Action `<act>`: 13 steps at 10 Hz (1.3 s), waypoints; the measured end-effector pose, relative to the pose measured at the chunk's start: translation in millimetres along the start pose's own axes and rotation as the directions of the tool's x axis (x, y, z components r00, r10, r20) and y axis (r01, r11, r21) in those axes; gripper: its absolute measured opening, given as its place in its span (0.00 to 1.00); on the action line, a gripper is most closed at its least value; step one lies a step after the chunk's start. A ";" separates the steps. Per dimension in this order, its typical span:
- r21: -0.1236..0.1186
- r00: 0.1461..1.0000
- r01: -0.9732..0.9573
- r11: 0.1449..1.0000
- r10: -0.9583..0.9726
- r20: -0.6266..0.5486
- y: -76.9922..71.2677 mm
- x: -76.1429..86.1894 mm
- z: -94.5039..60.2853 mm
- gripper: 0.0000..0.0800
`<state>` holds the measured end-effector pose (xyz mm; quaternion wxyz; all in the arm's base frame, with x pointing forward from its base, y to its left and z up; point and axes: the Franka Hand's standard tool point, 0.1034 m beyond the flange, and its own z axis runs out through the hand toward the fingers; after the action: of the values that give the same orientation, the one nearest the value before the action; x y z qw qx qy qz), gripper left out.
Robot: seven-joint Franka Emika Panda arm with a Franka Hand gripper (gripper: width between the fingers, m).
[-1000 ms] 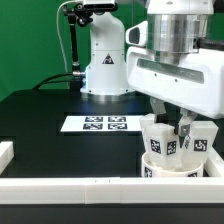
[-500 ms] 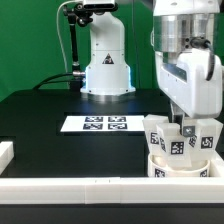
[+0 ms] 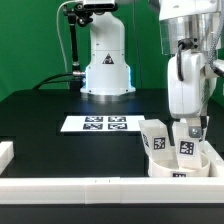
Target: Assemble stool
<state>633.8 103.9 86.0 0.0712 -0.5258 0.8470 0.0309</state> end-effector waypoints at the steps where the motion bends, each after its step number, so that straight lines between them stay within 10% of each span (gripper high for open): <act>1: -0.007 1.000 -0.022 1.000 0.022 0.016 0.1 0.0 0.2 0.42; 4: -0.009 1.000 -0.009 1.000 0.010 0.023 0.4 -0.2 0.5 0.42; 6: -0.004 0.999 0.027 1.000 -0.027 0.030 -1.8 -2.1 -6.6 0.76; 13: 0.004 0.948 0.315 0.949 -0.315 0.040 1.7 -14.3 -20.6 0.81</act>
Offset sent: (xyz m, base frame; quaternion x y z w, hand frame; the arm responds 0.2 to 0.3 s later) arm 0.0000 0.0000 0.0000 0.0000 0.0000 0.0000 1.0000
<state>636.7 114.6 108.4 0.0915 -0.6535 0.7507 0.0308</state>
